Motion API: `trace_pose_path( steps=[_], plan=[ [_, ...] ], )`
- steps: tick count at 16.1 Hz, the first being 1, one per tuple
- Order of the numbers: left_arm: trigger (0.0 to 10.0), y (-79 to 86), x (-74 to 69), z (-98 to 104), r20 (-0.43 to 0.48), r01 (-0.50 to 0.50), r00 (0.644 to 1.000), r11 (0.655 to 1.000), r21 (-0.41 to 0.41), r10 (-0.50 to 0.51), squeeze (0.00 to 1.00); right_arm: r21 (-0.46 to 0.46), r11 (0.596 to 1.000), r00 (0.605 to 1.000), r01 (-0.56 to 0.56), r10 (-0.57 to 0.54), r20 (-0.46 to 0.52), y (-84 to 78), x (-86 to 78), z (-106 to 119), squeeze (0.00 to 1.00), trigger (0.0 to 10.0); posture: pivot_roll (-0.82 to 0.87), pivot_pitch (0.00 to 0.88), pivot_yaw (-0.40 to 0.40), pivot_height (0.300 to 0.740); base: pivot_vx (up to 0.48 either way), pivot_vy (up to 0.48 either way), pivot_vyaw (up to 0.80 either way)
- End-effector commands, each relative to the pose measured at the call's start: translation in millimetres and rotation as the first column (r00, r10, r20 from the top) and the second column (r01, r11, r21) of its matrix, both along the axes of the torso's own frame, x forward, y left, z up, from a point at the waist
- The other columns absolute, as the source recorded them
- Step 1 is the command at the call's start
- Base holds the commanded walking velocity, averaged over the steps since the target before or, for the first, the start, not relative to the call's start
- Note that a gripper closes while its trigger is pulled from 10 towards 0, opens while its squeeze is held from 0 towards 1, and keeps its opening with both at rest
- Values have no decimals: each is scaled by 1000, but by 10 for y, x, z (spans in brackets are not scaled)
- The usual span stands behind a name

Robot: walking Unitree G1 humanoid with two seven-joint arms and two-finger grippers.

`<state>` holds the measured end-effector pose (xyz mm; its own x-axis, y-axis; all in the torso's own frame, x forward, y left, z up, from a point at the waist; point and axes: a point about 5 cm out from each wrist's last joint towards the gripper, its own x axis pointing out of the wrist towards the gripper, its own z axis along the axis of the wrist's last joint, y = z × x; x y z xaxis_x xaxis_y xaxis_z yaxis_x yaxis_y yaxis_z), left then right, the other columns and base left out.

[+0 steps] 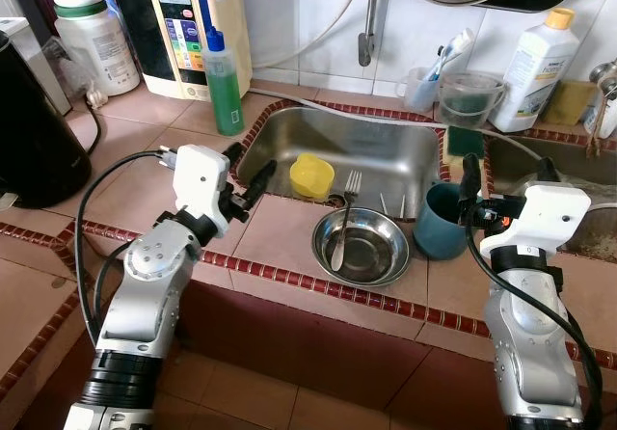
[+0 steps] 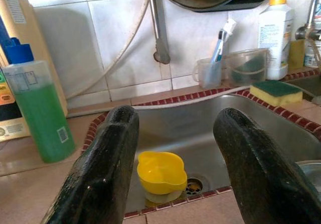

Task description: Kitchen organization

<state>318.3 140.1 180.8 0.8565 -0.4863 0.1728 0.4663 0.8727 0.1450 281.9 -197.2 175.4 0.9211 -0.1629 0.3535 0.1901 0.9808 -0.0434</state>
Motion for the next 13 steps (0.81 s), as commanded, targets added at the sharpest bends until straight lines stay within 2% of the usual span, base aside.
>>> trace_pose_path(
  steps=[1,3,4,6,8,9,10,11,13],
  plan=[
    [10000,-18,-20,9,1,6,1000,1000,7,-6,0,14,1000,1000,22,-22,-12,-51,37,60,0,10000,-79,0,15,732,0,0,0],
    [10000,-75,-44,9,-32,33,999,998,52,-31,0,26,998,996,64,-63,-63,-191,101,151,0,10000,-86,0,12,732,0,0,0],
    [10000,-126,-84,34,-34,73,997,994,76,-71,0,36,998,993,48,-44,-111,-300,146,216,0,10000,-87,0,9,732,0,0,0],
    [10000,-195,-147,39,-58,142,989,986,85,-138,0,53,998,986,42,-33,-161,-421,180,284,0,10000,-90,0,5,732,0,0,0],
    [10000,-338,-282,33,-62,235,972,960,150,-228,0,90,996,969,15,7,-248,-539,212,378,0,10000,-91,0,0,732,0,0,0],
    [10000,-374,-314,20,-67,250,968,954,163,-243,0,102,995,961,-5,33,-273,-551,215,388,0,10000,-90,0,-6,732,0,0,0],
    [10000,-452,-374,-15,-83,278,960,946,169,-267,0,63,994,938,-87,104,-332,-565,216,436,0,10000,-93,0,-7,732,0,0,0],
    [10000,-476,-393,-24,-90,284,958,944,167,-272,0,60,992,926,-115,129,-356,-564,219,453,0,10000,-94,0,-10,732,0,0,0],
    [10000,-548,-454,-46,-96,309,950,934,177,-297,0,49,976,886,-214,215,-410,-514,224,458,0,10000,-96,0,-20,732,0,0,0]
  ],
)
